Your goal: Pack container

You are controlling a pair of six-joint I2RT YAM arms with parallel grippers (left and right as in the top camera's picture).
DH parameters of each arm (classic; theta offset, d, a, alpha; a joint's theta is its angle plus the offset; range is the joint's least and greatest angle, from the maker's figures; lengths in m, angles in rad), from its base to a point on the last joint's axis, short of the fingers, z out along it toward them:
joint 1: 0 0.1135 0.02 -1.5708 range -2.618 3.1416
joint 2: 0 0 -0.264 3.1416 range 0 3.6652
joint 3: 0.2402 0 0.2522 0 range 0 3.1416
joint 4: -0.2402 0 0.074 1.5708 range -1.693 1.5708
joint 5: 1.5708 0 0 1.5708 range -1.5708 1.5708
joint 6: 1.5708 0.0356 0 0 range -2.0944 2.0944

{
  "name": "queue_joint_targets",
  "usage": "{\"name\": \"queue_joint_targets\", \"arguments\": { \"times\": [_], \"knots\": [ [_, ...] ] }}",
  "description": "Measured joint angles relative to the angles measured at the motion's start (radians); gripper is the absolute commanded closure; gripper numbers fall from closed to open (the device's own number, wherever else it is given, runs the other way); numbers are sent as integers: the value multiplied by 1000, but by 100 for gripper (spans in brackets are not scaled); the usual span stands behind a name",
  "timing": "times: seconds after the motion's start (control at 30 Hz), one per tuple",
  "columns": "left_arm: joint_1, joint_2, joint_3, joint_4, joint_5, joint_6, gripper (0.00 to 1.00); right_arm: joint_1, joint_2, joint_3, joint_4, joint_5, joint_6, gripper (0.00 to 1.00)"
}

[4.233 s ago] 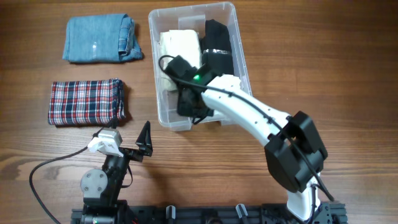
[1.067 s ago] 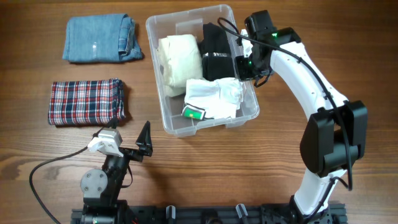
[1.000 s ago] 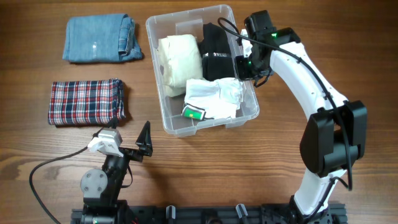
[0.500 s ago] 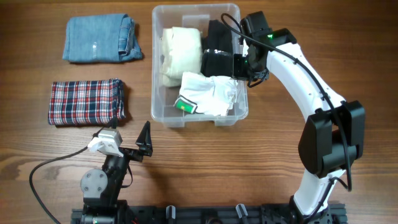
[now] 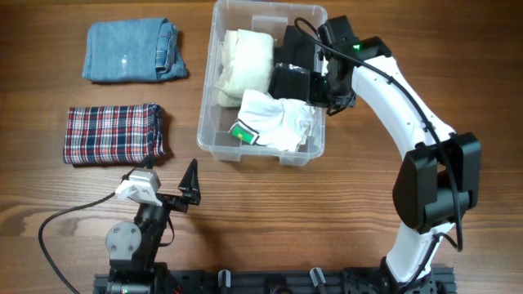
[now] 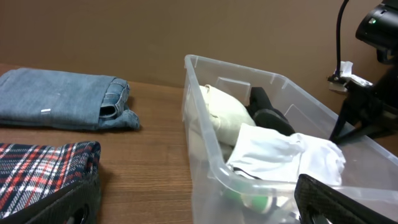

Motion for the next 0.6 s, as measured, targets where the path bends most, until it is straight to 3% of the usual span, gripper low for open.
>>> {"name": "queue_joint_targets", "arguments": {
  "times": [0.6],
  "knots": [
    [0,0,0,0,0,0,0,-23,-2,5,-71,29,-106,96]
  ]
}}
